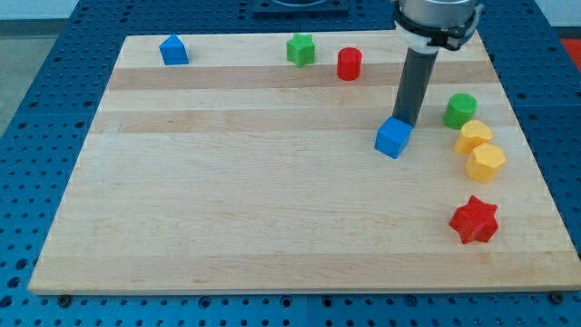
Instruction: Push green circle to the top right
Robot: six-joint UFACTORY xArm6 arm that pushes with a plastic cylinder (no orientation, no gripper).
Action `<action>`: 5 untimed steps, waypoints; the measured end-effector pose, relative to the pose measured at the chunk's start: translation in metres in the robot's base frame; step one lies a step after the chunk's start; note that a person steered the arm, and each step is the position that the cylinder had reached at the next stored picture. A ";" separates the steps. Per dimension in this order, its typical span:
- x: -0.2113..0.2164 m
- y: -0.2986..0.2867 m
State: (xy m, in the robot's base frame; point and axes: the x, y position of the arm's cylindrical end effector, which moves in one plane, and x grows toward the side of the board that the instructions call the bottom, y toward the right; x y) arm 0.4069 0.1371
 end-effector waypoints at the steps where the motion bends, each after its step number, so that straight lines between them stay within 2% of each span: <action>1: 0.004 0.000; 5: 0.004 0.047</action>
State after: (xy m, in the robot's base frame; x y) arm 0.4113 0.1838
